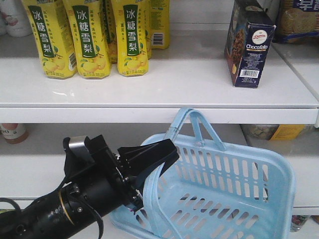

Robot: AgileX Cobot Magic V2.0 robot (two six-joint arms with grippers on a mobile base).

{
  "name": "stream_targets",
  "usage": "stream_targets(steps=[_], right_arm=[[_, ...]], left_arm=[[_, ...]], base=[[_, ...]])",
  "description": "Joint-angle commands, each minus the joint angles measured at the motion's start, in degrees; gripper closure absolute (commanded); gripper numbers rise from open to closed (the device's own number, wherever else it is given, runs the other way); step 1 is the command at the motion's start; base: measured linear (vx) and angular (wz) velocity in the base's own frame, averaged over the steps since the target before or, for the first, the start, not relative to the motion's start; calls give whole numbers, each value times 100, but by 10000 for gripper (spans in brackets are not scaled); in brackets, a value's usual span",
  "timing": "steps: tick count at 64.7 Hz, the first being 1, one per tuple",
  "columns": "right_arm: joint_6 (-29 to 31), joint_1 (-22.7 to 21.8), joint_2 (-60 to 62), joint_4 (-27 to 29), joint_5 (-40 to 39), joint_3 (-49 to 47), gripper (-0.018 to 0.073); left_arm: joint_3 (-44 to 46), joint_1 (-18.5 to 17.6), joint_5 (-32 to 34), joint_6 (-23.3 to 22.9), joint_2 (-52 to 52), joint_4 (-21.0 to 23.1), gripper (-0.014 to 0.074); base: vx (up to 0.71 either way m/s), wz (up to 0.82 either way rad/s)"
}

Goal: Left arm holds basket, right arm returns cookies
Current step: 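Set the box upright on the shelf and open the right gripper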

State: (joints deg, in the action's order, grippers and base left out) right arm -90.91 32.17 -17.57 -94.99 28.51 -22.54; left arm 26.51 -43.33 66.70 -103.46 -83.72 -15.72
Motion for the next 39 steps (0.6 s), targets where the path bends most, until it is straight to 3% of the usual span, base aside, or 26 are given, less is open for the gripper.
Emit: stream_targets(steps=[1, 39], right_arm=[[70, -19, -41, -208, 51, -141, 570], [70, -19, -41, -208, 51, -141, 570]], left_arm=[[222, 163, 1195, 192, 176, 1080, 596], [222, 163, 1195, 192, 176, 1080, 596]], base=[[0, 0], [0, 0]])
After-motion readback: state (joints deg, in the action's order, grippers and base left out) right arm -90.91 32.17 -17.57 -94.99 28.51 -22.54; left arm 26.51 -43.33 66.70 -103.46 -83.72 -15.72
